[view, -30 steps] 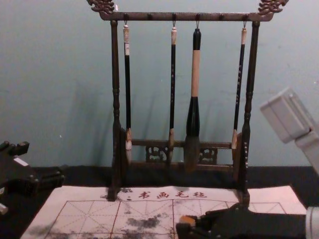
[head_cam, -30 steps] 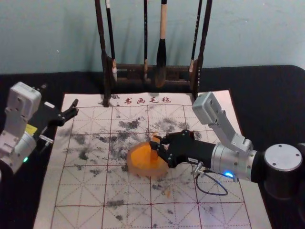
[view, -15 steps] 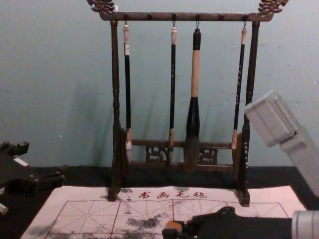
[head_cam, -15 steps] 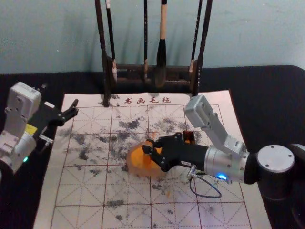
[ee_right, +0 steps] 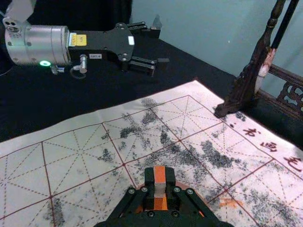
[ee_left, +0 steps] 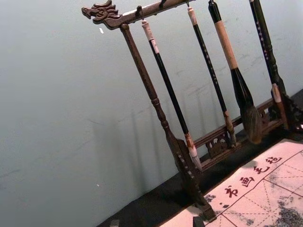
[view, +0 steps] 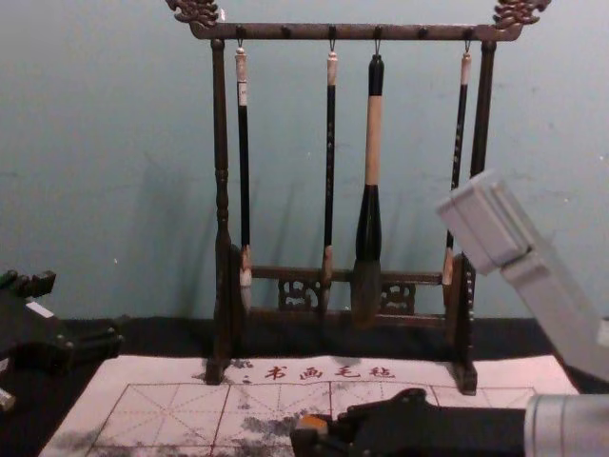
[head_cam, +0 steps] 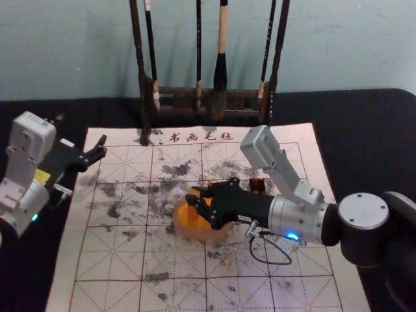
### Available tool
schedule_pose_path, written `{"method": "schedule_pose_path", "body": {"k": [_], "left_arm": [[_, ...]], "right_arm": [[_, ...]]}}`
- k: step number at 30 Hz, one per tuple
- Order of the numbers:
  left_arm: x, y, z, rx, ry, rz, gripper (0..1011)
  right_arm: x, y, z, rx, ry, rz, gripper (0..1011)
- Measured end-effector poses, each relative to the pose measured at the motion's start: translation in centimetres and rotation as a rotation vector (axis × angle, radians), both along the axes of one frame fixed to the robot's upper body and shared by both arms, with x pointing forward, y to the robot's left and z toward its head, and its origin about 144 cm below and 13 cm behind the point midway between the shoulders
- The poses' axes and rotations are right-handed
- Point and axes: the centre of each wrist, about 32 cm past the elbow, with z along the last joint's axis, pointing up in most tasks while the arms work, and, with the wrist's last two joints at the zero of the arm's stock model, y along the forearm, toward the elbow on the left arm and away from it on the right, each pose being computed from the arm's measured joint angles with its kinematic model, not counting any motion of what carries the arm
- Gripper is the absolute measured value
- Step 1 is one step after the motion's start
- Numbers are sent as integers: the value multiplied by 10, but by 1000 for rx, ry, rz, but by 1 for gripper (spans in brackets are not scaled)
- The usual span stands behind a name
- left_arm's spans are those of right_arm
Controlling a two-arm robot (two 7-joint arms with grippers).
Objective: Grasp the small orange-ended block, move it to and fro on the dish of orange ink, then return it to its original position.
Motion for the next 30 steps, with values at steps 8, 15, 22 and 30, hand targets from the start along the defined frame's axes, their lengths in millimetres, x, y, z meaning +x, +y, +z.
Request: {"method": "schedule_pose_path", "body": {"k": [8, 15, 22, 30], "left_arm": [[0, 0, 0, 0, 0, 0, 1001], [0, 0, 0, 0, 0, 0, 1001], [0, 0, 0, 0, 0, 0, 1001], [0, 0, 0, 0, 0, 0, 1001]], "right_arm": [[5, 4, 0, -4, -4, -15, 126], [8, 2, 1, -4, -9, -34, 126], [10, -3, 2, -8, -15, -47, 126], [10, -10, 4, -13, -21, -57, 125]]}}
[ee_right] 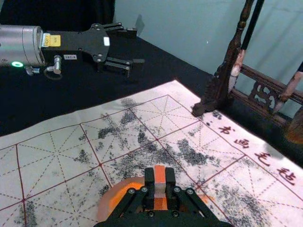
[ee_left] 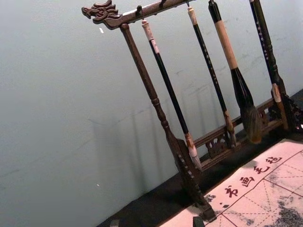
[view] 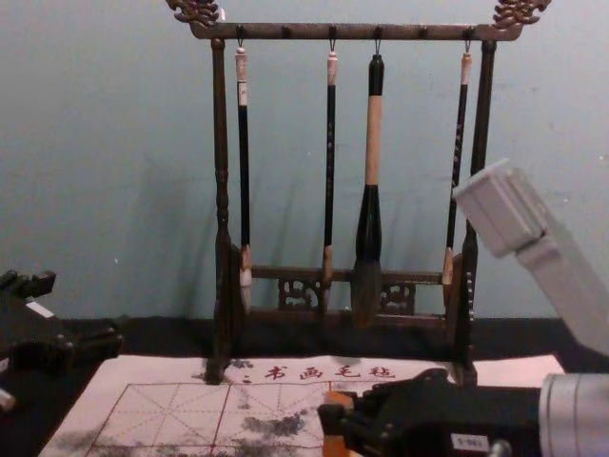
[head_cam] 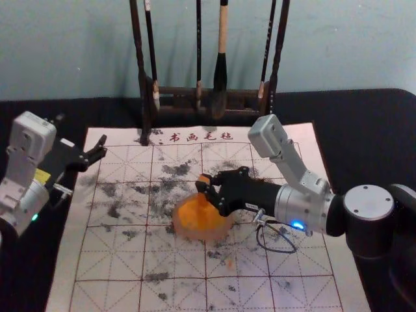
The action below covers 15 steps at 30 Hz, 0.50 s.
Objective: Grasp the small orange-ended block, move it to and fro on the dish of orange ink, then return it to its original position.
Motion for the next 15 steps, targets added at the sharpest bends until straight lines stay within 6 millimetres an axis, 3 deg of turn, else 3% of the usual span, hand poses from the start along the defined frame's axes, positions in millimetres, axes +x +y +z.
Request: {"method": "schedule_pose_path", "body": {"k": [15], "left_arm": [[0, 0, 0, 0, 0, 0, 1001]], "right_arm": [[-6, -10, -1, -7, 6, -1, 126]]}}
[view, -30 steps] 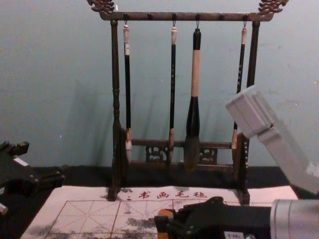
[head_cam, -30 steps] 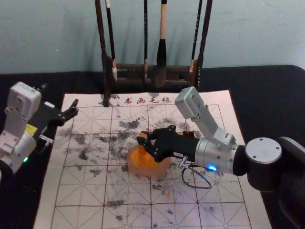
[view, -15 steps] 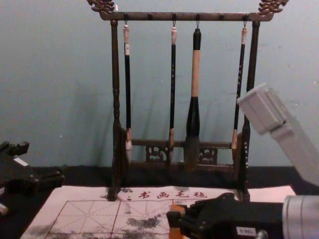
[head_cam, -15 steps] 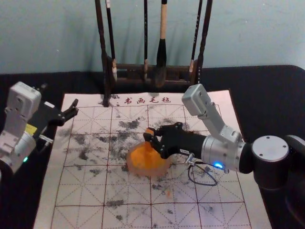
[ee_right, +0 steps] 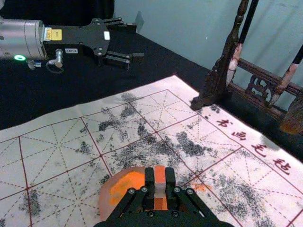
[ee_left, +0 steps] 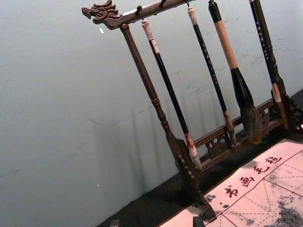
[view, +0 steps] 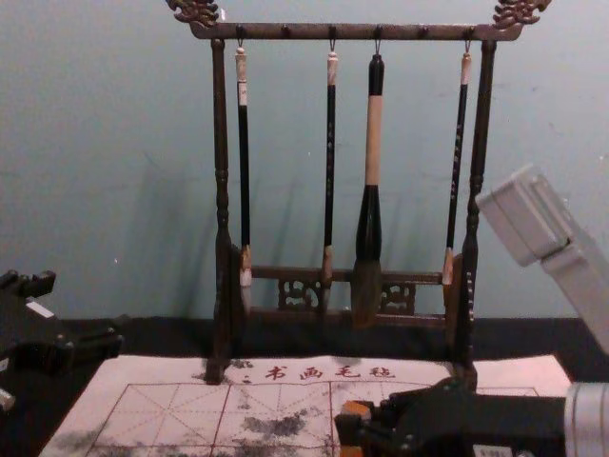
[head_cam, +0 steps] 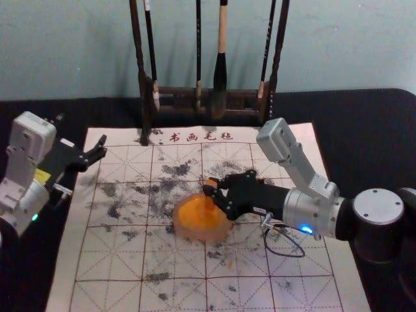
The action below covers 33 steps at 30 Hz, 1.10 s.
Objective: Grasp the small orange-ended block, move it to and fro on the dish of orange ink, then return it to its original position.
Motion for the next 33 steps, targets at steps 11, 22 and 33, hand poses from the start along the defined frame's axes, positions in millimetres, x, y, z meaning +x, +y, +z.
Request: {"method": "schedule_pose_path", "body": {"k": [11, 22, 33], "left_arm": [[0, 0, 0, 0, 0, 0, 1001], [0, 0, 0, 0, 0, 0, 1001], [0, 0, 0, 0, 0, 0, 1001]], "right_arm": [[-7, -5, 0, 4, 7, 9, 126], [-14, -5, 0, 8, 14, 38, 126], [-15, 5, -1, 16, 25, 60, 126]]}}
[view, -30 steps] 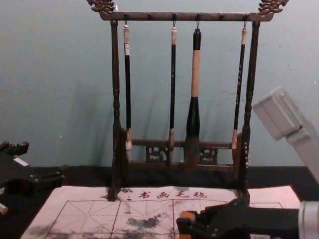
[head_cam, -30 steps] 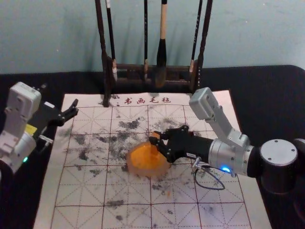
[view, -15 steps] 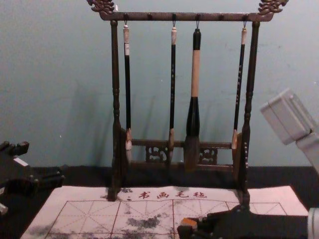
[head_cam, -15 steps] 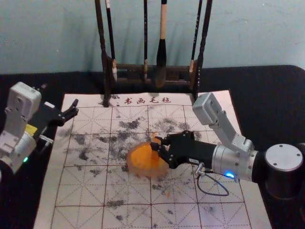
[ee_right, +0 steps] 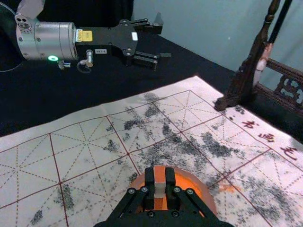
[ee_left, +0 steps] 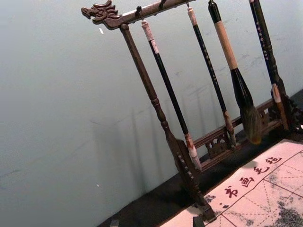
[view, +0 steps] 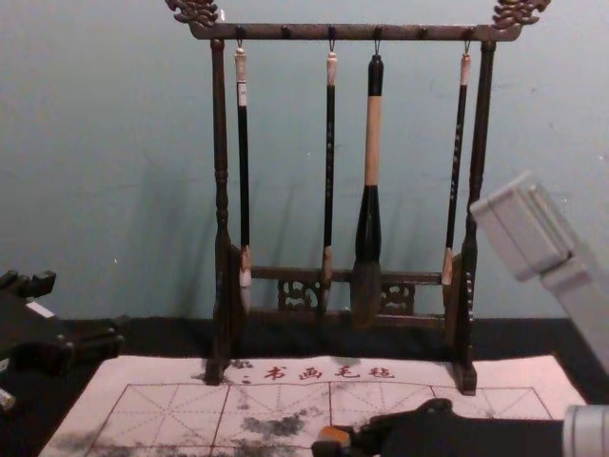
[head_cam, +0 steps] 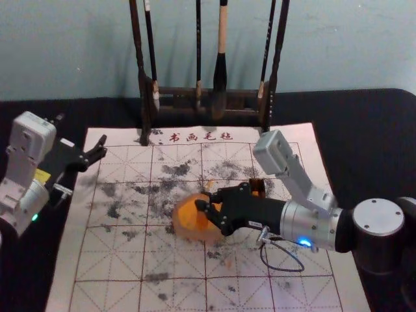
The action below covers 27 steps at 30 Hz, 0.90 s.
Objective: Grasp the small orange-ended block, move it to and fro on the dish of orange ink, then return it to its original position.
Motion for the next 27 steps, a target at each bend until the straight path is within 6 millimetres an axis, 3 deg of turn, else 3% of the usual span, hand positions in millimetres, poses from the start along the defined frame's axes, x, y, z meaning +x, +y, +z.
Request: {"method": "schedule_pose_path", "body": {"k": [15, 27], "left_arm": [[0, 0, 0, 0, 0, 0, 1001], [0, 0, 0, 0, 0, 0, 1001]], "right_arm": [[10, 15, -1, 2, -3, -10, 126], [17, 13, 0, -2, -14, -43, 126]]}}
